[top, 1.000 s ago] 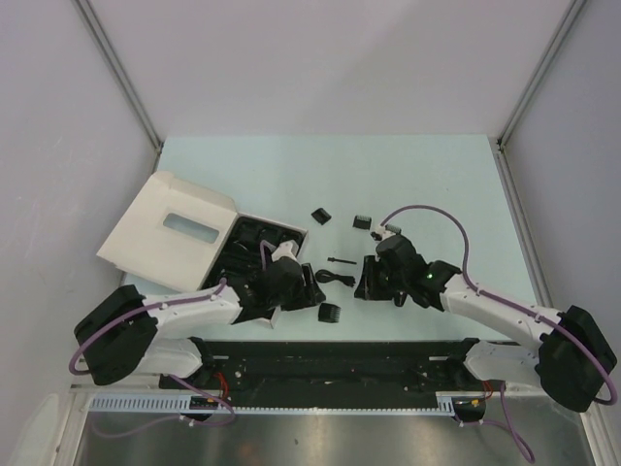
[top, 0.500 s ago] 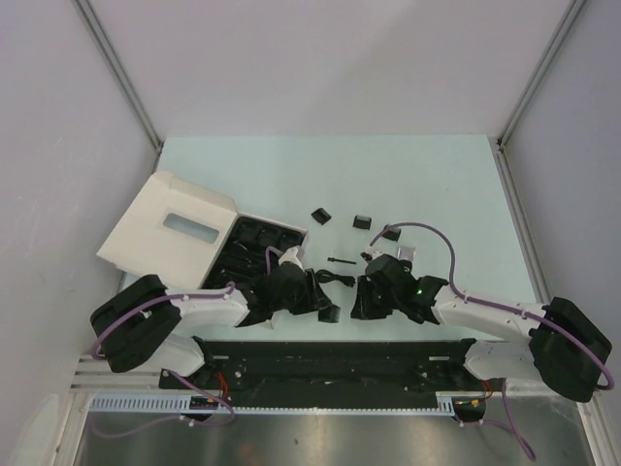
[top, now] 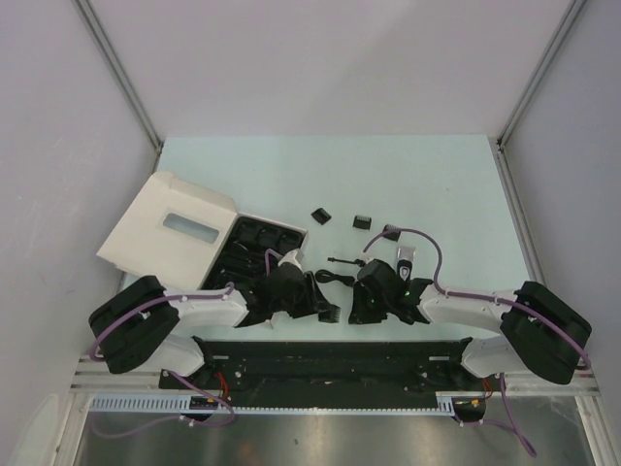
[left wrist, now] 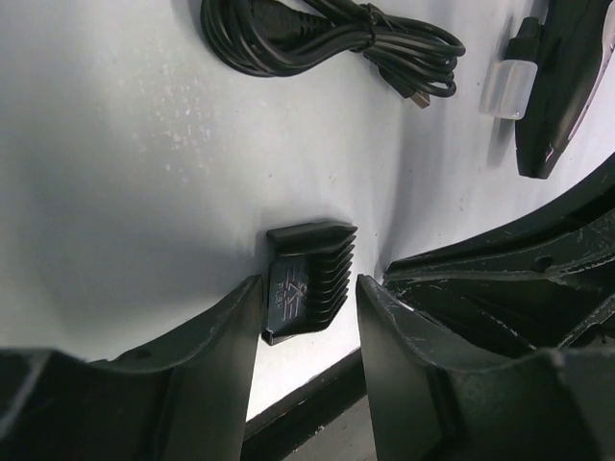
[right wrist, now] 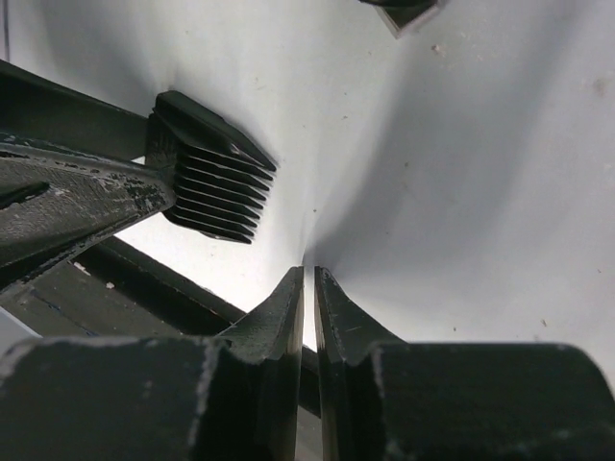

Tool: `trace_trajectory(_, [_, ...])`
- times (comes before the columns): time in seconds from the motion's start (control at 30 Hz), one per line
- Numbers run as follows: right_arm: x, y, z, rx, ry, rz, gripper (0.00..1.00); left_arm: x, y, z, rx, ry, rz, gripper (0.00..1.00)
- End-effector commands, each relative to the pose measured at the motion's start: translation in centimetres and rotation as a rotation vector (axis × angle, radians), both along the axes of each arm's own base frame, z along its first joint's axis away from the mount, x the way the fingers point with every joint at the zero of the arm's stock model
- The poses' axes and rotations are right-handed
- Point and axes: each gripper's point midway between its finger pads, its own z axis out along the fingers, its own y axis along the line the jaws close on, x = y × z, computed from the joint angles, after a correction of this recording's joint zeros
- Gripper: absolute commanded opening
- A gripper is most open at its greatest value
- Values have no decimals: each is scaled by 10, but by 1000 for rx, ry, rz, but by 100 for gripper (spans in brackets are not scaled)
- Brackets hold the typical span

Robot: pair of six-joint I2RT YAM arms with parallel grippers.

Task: Sort the hair-cutting tools
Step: Pick up the haircut tool at the center of the board.

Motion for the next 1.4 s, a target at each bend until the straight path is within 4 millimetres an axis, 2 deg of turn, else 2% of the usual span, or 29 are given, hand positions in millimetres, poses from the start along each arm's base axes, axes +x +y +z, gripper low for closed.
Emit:
trace_trajectory(0.0, [3,6,-6,11,-10,1,14,-9,17,-13,68,41,22,48])
trace_trajectory(0.17, [3,7,-12,2,0,0,13,-8,15,-11,55,38,20,35])
trace_trajectory(0.37, [3,8,-22,-11,13,2,11,-12,8,-11,30,52,-10,33])
trace_trajectory(0.53, [2,10,-32,-22,32,4,5,-13,3,-9,7,53,-23,29])
trace_trajectory(0.73, [1,9,-35,-29,36,1,3,-11,3,-6,0,43,-15,15])
trace_trajectory(0.87, [2,7,-34,-38,28,-1,3,-10,3,-6,4,35,-26,0])
trace_trajectory(0.9, [3,7,-32,-37,21,-4,4,-10,2,-4,-1,30,-31,0])
trace_trajectory(1.0, [6,4,-27,-40,2,-14,10,-9,0,2,-8,2,-50,0])
trace_trajectory(1.13, [14,3,-4,-1,-59,-32,23,-6,-3,16,-28,-55,-87,0])
trace_trajectory(1.2, [17,-1,1,-7,-75,-44,30,-6,-4,22,-37,-71,-101,0])
trace_trajectory(1.37, [21,-10,18,10,-109,-70,37,-4,-6,36,-50,-112,-124,0])
